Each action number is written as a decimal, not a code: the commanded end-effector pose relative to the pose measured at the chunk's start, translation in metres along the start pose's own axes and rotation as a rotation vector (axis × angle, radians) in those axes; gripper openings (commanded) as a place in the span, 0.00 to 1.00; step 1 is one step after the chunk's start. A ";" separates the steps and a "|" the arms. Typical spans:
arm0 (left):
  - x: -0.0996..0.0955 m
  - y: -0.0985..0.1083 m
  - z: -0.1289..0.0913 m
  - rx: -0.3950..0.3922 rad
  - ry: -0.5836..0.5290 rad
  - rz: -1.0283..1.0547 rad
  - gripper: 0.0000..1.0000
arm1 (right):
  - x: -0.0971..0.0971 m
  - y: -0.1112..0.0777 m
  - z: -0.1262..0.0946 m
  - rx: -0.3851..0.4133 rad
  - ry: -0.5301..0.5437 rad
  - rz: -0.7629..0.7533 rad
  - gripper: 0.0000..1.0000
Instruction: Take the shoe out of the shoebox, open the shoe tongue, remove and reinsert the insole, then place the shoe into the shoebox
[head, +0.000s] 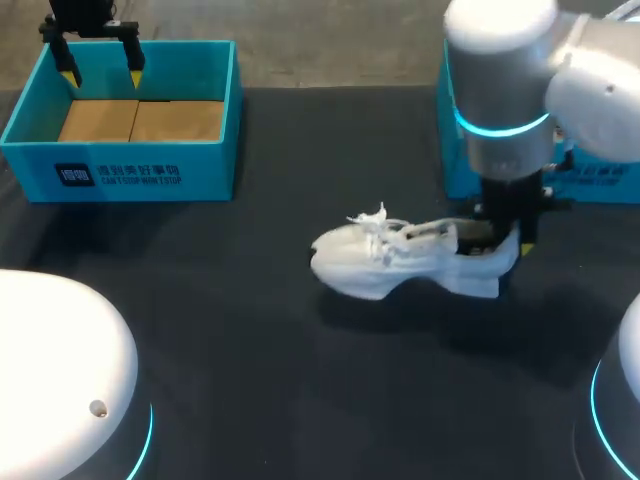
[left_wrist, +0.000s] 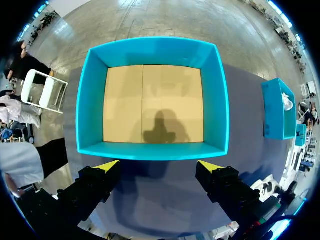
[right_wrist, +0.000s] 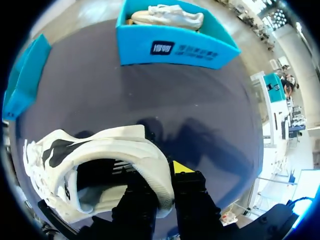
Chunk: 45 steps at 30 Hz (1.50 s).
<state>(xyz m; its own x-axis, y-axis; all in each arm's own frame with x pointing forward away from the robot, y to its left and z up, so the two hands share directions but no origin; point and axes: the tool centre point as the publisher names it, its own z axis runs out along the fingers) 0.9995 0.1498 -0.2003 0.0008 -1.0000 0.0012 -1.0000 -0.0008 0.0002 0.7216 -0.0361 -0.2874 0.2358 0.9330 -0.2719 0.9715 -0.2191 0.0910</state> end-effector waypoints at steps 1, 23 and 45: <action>0.000 0.000 0.000 0.000 -0.001 0.000 1.00 | 0.028 0.004 0.018 0.009 -0.026 -0.015 0.00; 0.000 0.000 0.000 0.000 -0.001 0.000 1.00 | 0.055 -0.014 0.050 0.025 -0.031 -0.018 0.00; 0.000 0.000 0.000 0.000 -0.001 0.000 1.00 | 0.070 -0.019 0.057 0.038 -0.066 -0.004 0.00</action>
<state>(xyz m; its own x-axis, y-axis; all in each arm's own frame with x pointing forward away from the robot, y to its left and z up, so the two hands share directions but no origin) 0.9995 0.1498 -0.2003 0.0007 -1.0000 0.0011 -1.0000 -0.0007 0.0002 0.7179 0.0101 -0.3600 0.2322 0.9171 -0.3241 0.9724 -0.2260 0.0571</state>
